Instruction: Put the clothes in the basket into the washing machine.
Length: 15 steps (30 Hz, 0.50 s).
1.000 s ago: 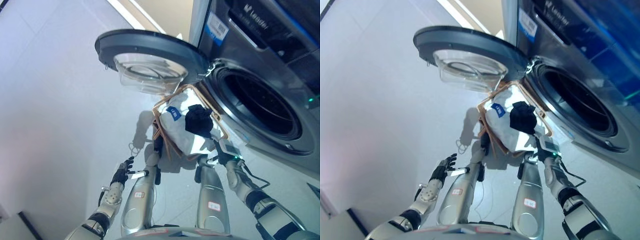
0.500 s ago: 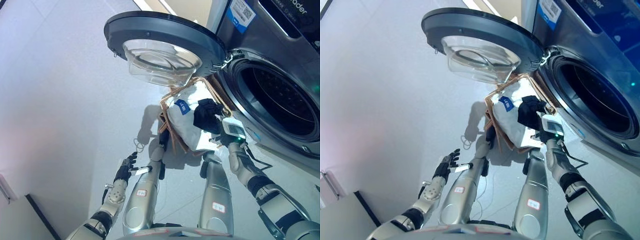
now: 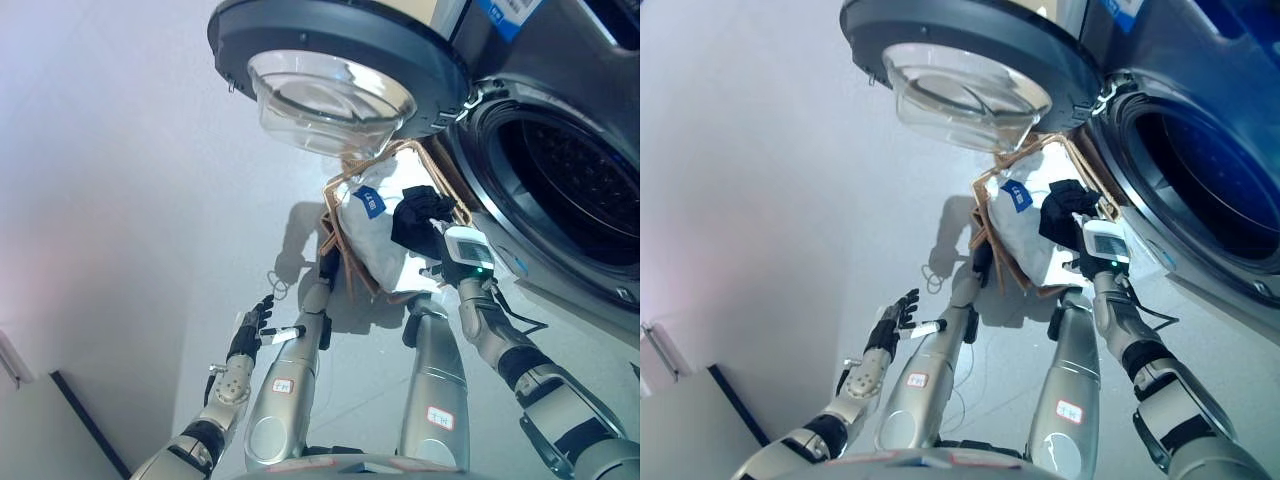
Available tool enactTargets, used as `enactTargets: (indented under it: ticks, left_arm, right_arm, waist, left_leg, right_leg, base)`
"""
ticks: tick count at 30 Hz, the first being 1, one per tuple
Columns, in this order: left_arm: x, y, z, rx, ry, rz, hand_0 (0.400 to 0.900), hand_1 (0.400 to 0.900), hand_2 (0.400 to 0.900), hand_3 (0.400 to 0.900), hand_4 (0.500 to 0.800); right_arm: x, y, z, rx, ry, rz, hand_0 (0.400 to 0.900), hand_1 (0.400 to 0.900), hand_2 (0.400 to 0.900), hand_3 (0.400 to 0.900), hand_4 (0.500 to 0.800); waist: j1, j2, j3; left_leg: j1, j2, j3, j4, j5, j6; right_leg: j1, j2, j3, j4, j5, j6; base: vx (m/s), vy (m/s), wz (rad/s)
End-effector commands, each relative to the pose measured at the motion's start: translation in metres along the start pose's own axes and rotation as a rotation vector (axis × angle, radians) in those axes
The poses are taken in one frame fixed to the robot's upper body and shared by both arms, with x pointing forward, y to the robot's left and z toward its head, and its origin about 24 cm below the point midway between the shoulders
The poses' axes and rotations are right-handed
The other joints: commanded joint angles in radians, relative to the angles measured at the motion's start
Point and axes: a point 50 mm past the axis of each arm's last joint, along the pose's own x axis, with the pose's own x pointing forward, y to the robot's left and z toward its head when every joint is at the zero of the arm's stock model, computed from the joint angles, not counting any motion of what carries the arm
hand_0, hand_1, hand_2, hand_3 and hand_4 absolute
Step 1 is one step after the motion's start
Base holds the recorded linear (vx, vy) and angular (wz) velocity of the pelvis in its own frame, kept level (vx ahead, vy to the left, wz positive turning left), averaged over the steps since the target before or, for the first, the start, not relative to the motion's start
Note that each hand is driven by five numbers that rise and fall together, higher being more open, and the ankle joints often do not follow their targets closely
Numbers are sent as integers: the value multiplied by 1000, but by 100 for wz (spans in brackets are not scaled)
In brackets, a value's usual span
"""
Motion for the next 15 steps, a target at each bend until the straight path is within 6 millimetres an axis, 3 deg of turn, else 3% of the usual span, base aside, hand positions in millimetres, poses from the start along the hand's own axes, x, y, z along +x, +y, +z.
enactTargets:
  ticks: [1,4,8,15]
  left_arm:
    - [-11,12,-22,15,75,62,900,900,900,900,800]
    - [-10,12,-21,4,66,62,900,900,900,900,800]
    - [-8,11,-15,16,42,46,900,900,900,900,800]
    - [-10,10,-17,-15,44,52,900,900,900,900,800]
  right_arm:
    - [10,-26,-14,-33,16,-143,900,900,900,900,800]
    - [16,-33,-22,-39,70,-174,900,900,900,900,800]
    - [35,-63,-31,-50,145,-258,900,900,900,900,800]
    - [28,-52,-28,-11,127,-236,900,900,900,900,800]
  waist:
    - [11,35,-18]
    - [22,46,-16]
    - [38,57,-16]
    - [44,47,-9]
  left_leg:
    - [-81,-65,41,109,-99,2]
    - [-131,-73,38,144,-106,0]
    - [-152,-86,35,176,-136,-2]
    - [-150,-95,21,170,-130,1]
  right_leg:
    - [11,21,3,38,9,11]
    - [-34,14,3,90,-12,9]
    - [-50,4,14,137,-51,13]
    - [-51,12,10,150,-69,6]
  base:
    - [-14,17,18]
    - [-5,21,18]
    - [88,-20,22]
    - [32,-6,2]
